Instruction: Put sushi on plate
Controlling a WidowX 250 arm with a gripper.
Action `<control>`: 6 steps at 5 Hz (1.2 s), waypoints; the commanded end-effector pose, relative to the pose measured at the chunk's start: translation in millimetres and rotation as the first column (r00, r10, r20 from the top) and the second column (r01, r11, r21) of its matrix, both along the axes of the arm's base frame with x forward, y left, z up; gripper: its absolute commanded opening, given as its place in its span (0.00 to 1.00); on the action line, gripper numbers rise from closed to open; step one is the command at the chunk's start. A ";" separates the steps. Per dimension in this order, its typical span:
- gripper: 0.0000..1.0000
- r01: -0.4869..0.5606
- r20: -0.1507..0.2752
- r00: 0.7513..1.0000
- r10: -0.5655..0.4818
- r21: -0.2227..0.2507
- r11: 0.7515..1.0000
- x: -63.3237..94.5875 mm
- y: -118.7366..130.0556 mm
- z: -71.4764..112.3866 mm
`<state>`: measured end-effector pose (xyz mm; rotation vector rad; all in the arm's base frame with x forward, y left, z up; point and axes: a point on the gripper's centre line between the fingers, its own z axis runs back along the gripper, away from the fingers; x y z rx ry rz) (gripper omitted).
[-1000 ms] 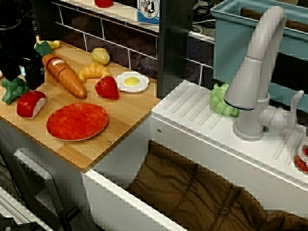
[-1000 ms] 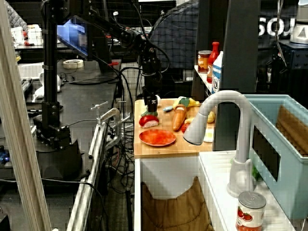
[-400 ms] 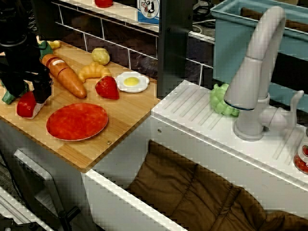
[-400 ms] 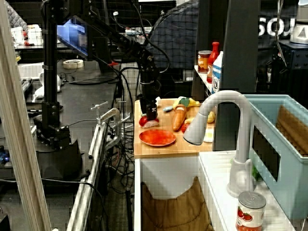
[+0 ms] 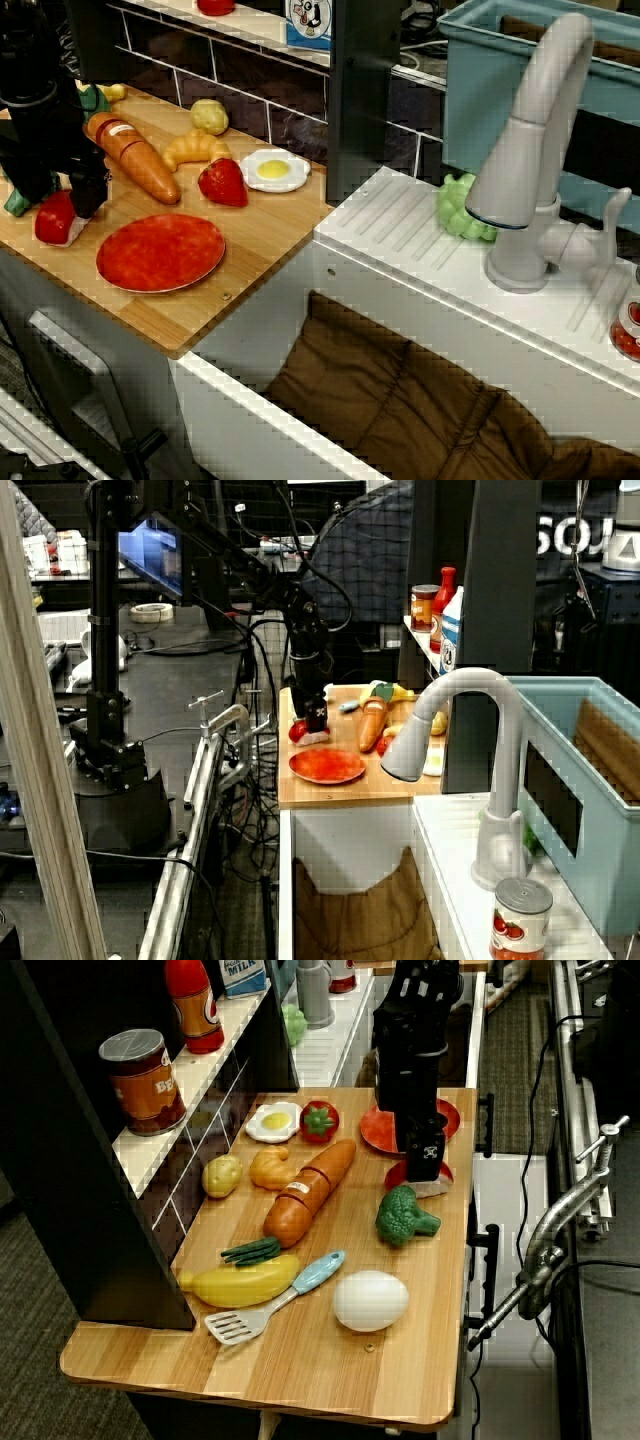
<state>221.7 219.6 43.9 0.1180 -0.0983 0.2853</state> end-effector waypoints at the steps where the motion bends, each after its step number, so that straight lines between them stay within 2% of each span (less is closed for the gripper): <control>1: 1.00 0.041 0.034 0.998 -0.044 0.100 0.994 -4.3 8.4 -0.9; 2: 1.00 0.046 0.024 0.999 -0.048 0.107 0.993 -3.3 8.3 -3.8; 3: 0.00 0.049 0.039 0.998 -0.053 0.099 0.994 -0.4 8.1 -1.7; 5: 0.00 0.058 0.049 0.997 -0.063 0.091 0.994 2.0 6.3 2.1; 6: 0.00 0.055 0.047 0.997 -0.059 0.083 0.995 8.0 5.0 8.3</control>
